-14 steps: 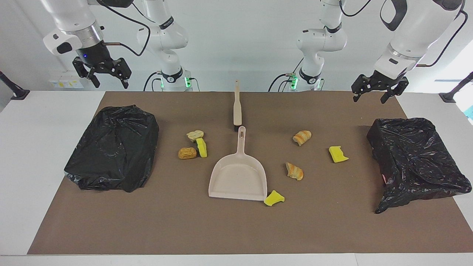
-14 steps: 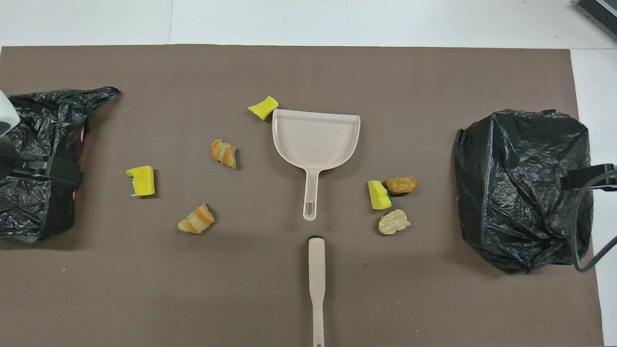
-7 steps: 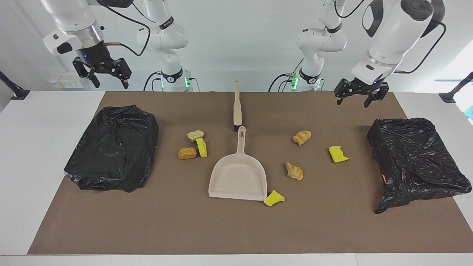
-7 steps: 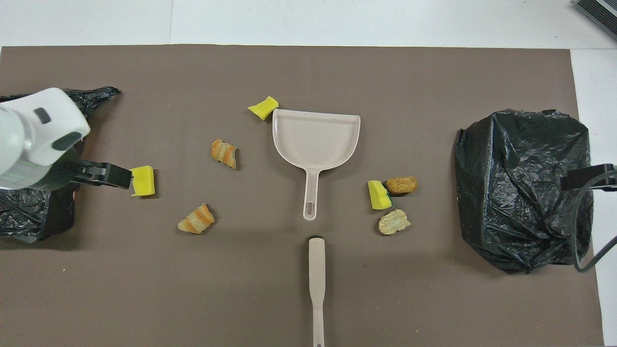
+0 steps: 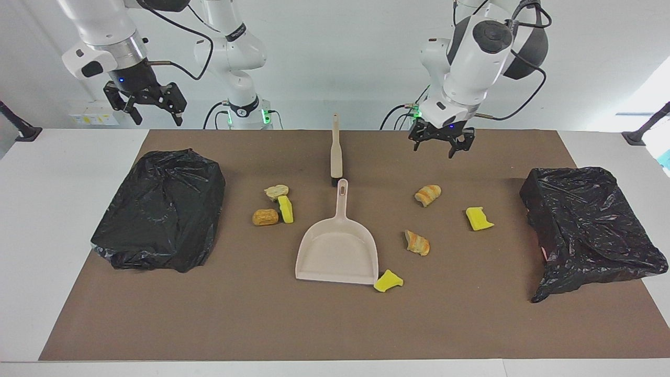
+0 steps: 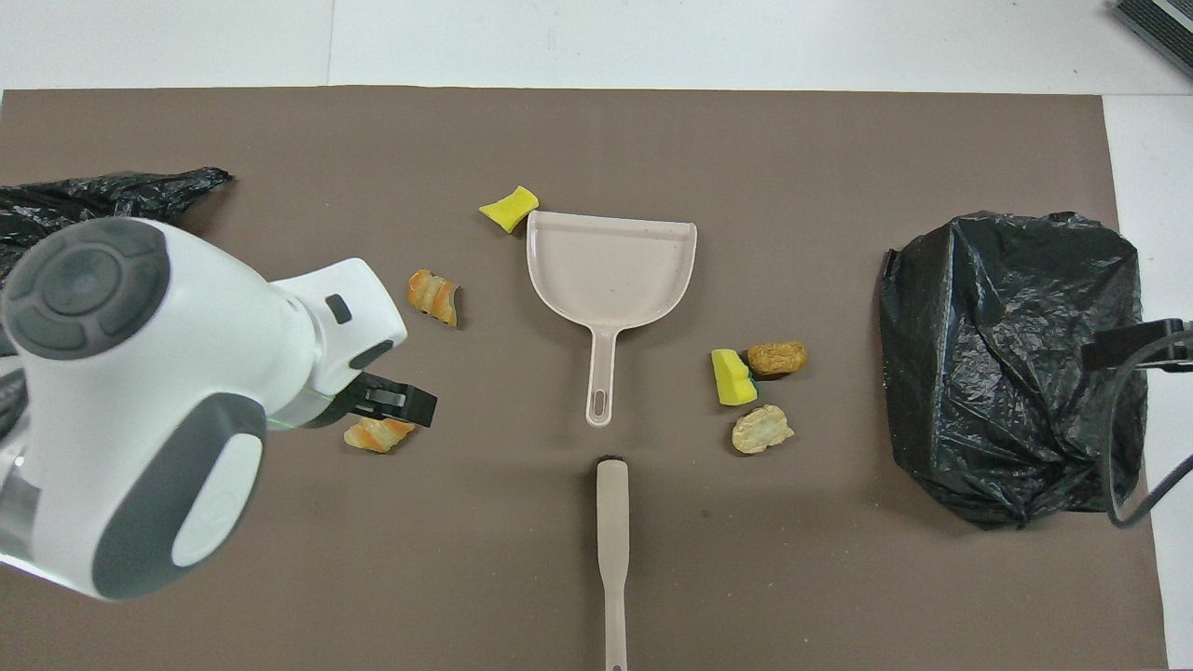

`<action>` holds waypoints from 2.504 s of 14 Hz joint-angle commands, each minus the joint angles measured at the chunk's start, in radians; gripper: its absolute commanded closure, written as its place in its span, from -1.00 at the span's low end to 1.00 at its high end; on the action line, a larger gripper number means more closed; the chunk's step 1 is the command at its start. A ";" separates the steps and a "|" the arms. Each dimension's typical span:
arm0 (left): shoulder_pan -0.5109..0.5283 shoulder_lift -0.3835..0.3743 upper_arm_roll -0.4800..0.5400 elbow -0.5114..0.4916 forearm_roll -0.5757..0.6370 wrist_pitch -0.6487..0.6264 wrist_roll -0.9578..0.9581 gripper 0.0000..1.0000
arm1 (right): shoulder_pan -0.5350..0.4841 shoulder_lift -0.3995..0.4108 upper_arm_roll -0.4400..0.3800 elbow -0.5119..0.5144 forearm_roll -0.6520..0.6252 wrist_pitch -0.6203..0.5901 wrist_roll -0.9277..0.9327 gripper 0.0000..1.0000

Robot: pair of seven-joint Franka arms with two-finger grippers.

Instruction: Sweep and dump trash in bin

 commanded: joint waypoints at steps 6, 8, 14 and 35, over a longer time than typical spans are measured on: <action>-0.287 -0.080 0.017 -0.220 -0.011 0.203 -0.249 -1.00 | -0.012 -0.033 0.005 -0.035 0.007 -0.008 -0.019 -1.00; -0.380 -0.038 0.017 -0.232 -0.011 0.235 -0.333 -1.00 | -0.012 -0.033 0.005 -0.035 0.007 -0.008 -0.019 -1.00; -0.574 0.012 0.017 -0.335 -0.011 0.381 -0.525 -1.00 | -0.013 -0.041 0.005 -0.047 0.007 -0.009 -0.019 -1.00; -0.642 0.040 0.020 -0.448 -0.013 0.535 -0.721 1.00 | -0.015 -0.046 0.005 -0.049 0.006 -0.015 -0.027 -1.00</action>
